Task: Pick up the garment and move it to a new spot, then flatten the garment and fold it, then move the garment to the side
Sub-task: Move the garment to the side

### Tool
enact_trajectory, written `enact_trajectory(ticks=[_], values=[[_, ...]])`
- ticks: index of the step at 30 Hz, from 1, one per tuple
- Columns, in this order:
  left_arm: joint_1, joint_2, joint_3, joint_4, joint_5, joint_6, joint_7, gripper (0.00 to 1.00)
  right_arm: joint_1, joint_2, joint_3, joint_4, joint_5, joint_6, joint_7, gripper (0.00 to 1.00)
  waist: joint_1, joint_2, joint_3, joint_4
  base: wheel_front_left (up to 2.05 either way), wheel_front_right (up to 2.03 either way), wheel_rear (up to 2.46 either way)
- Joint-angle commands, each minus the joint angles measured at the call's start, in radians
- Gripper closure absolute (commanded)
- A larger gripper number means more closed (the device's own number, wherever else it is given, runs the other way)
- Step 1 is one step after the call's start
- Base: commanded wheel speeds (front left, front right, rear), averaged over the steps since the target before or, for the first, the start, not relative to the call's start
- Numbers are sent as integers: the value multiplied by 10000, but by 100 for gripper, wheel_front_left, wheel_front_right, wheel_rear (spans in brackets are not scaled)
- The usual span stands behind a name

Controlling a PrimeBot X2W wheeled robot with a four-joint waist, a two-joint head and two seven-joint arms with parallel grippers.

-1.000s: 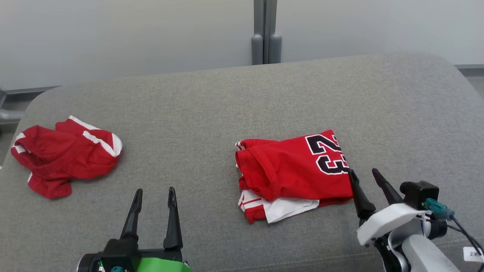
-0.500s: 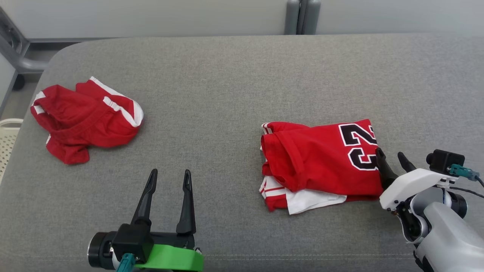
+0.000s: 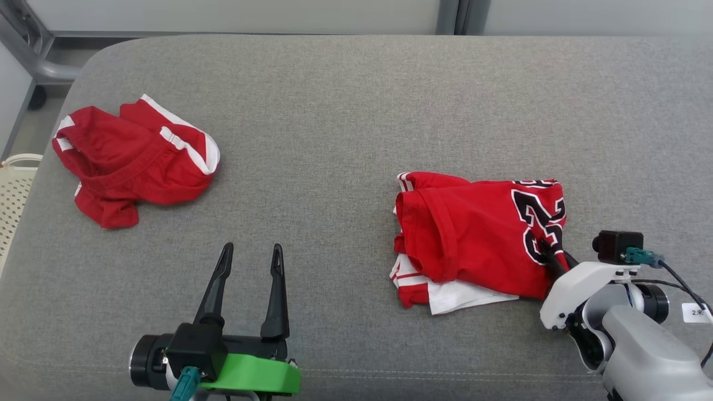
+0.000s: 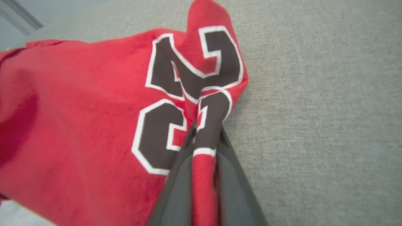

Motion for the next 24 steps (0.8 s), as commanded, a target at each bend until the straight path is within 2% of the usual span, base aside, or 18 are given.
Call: enact_trajectory(ticks=[1,4,7,11,17,24], values=[[-136,20,35,-32,78,-17,-4,0,-187,-103,277,77,-291,-1,-153,100,-1,0,-38,-113,0,0,0],[-100,19,81,-87,98,-19,-4,0,-440,-187,488,-69,-661,-1,-273,100,-1,0,-50,-269,0,0,0],[-98,19,130,-151,145,11,-4,0,-648,-301,270,-478,-1083,-1,-289,100,-1,0,-16,-424,0,0,0],[-178,19,234,-281,220,-69,-4,0,-477,-254,-525,-1462,-2128,-3,-273,100,-1,0,107,-850,0,0,0],[-274,20,401,-395,439,-282,-4,0,55,215,-1787,-2812,-3514,-3,-273,100,-1,0,315,-1710,0,0,0],[-453,22,517,-511,639,-493,-4,0,472,794,-2666,-3411,-4309,-3,-273,100,-1,0,558,-2834,0,0,0]])
